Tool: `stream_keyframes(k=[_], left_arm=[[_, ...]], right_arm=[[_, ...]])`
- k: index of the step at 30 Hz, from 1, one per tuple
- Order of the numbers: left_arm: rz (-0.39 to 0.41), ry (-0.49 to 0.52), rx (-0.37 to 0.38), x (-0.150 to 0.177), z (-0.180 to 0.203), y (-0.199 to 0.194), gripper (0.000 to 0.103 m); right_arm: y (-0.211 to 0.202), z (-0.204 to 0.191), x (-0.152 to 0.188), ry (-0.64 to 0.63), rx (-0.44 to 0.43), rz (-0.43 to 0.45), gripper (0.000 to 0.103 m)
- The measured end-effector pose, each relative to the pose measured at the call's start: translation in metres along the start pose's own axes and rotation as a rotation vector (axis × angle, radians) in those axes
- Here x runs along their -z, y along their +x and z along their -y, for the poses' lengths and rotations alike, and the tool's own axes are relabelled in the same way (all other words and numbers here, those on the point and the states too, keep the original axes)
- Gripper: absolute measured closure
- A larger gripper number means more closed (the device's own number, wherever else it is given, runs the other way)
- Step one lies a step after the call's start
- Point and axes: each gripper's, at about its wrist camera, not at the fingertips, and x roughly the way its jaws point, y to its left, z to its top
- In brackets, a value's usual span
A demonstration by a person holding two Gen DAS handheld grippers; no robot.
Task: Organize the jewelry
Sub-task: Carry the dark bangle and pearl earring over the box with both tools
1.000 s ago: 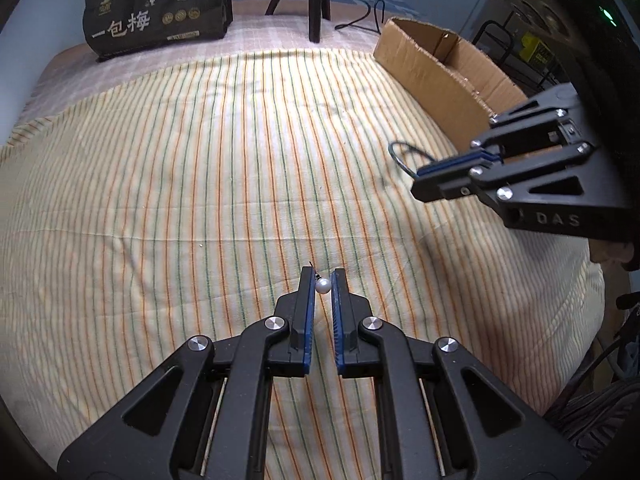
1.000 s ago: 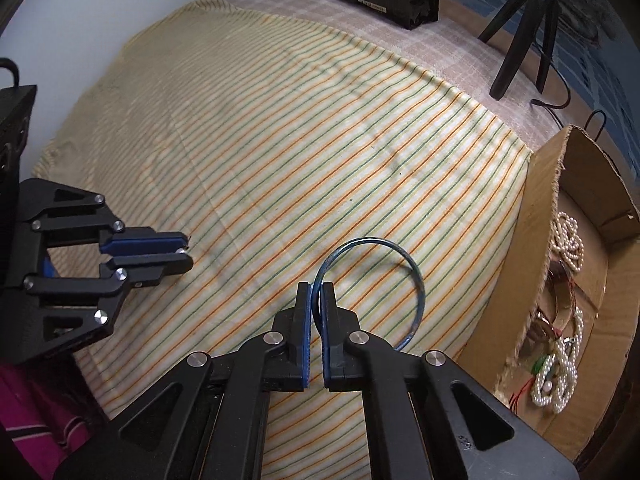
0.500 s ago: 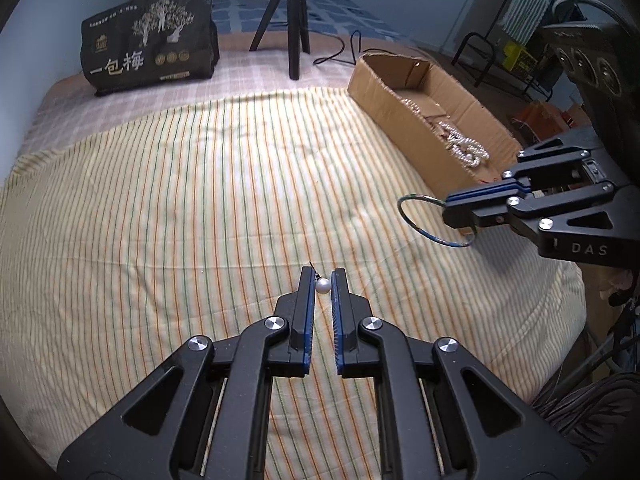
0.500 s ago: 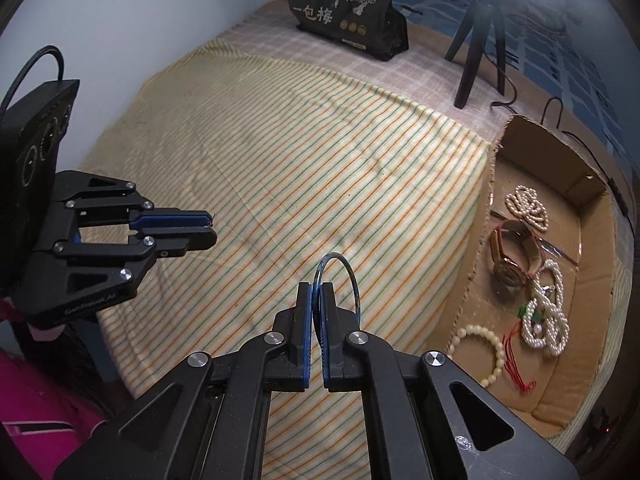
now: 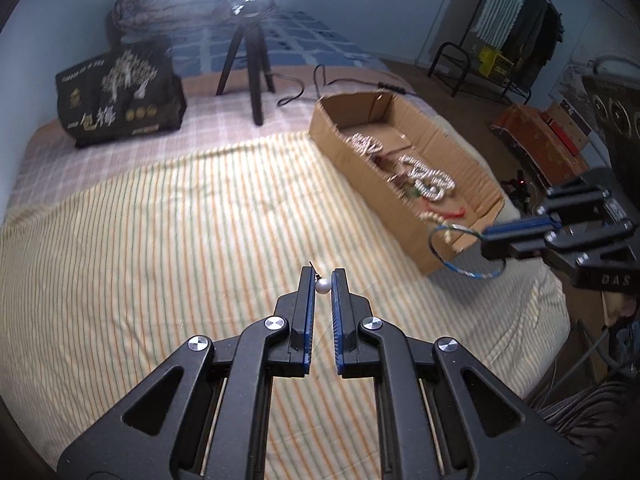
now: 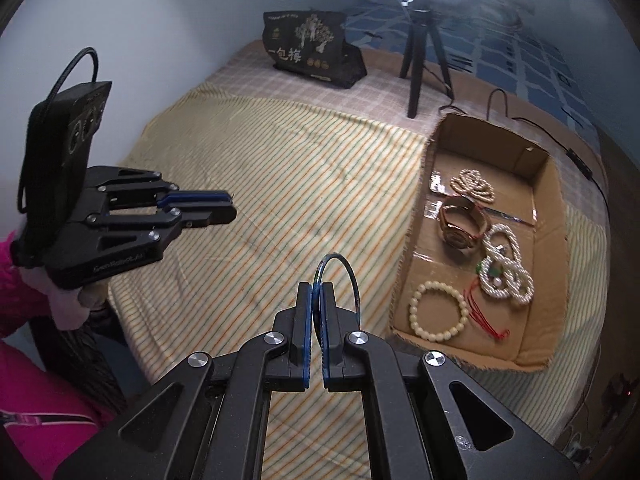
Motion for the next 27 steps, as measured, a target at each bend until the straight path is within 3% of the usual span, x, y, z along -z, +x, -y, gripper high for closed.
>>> stream_keyframes(k=[14,27], left_arm=[[0.042,0.065,0.058,-0.059,0.043,0.023,0.097],[0.034,0.109,0.109,-0.082,0.086,0.060,0.097]], right_arm=[[-0.062,0.044,0.021,0.109,0.078,0.114,0.101],[-0.042,0.108,0.005,0.195,0.131,0.151,0.101]])
